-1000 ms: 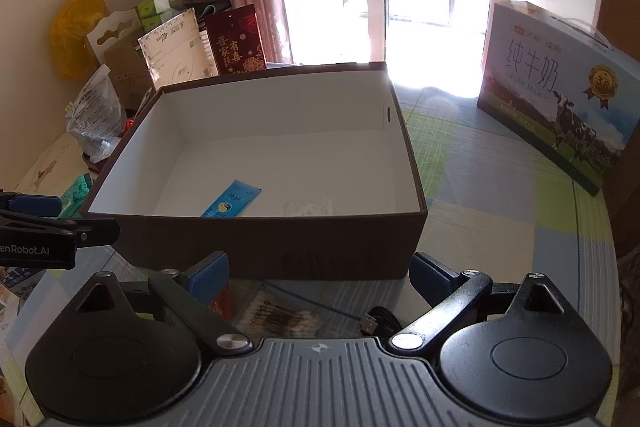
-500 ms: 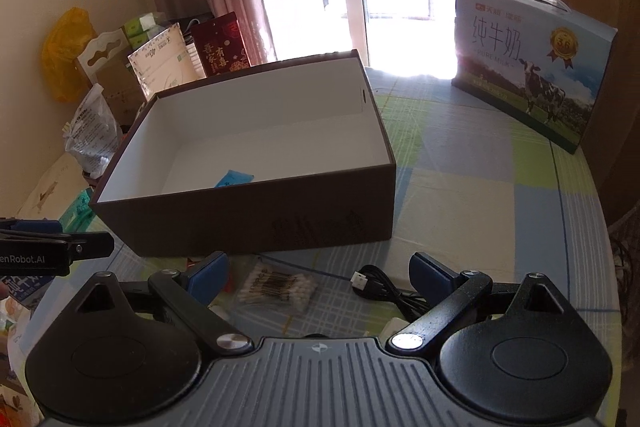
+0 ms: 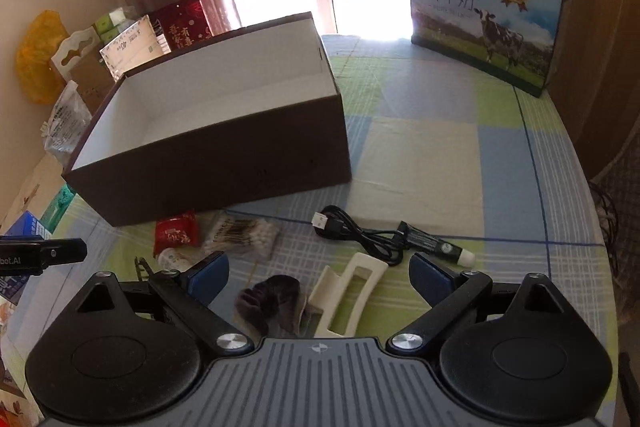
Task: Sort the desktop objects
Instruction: 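Withdraw both tools from the box back over the table items, then grasp the brown claw clip with the left gripper while the right grasps the green tube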
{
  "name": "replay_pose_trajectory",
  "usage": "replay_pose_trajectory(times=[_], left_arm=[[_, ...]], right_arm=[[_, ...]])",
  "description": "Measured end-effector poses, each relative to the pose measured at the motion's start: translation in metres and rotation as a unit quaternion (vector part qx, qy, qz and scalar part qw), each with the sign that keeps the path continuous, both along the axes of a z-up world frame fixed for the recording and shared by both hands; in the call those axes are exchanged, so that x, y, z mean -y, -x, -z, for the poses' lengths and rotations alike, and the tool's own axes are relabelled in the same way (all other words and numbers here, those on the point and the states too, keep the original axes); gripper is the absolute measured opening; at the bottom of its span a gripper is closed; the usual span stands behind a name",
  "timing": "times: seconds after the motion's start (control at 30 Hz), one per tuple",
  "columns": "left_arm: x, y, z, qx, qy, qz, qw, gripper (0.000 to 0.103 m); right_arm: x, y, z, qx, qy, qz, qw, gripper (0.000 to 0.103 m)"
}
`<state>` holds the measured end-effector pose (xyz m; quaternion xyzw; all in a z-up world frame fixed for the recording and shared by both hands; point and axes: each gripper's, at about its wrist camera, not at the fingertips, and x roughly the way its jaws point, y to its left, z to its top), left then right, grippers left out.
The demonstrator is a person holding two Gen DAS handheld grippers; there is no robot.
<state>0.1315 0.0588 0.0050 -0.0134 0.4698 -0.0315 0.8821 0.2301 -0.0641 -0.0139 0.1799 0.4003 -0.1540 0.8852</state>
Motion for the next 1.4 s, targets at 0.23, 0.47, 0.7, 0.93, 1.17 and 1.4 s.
replay_pose_trajectory(times=[0.23, 0.47, 0.7, 0.93, 1.17, 1.4], left_arm=[[0.011, 0.015, 0.024, -0.015, 0.008, 0.036, 0.9992, 0.082], [0.034, 0.019, 0.04, -0.021, 0.015, 0.085, 0.996, 0.074], [0.043, 0.015, 0.045, -0.014, 0.013, 0.106, 0.9942, 0.072], [0.053, 0.01, 0.058, -0.006, 0.002, 0.123, 0.9923, 0.066], [0.065, 0.001, 0.074, -0.001, -0.016, 0.144, 0.9895, 0.056], [0.065, -0.004, 0.085, 0.0, -0.019, 0.153, 0.988, 0.036]], right_arm=[[-0.001, 0.019, 0.026, -0.029, -0.009, 0.015, 0.999, 0.094], [-0.001, 0.023, 0.04, -0.052, -0.017, 0.022, 0.998, 0.094], [0.001, 0.026, 0.048, -0.06, -0.019, 0.028, 0.998, 0.094], [0.005, 0.028, 0.053, -0.065, -0.019, 0.038, 0.997, 0.094], [0.015, 0.031, 0.055, -0.064, -0.01, 0.053, 0.997, 0.094], [0.036, 0.039, 0.056, -0.045, 0.031, 0.055, 0.997, 0.094]])
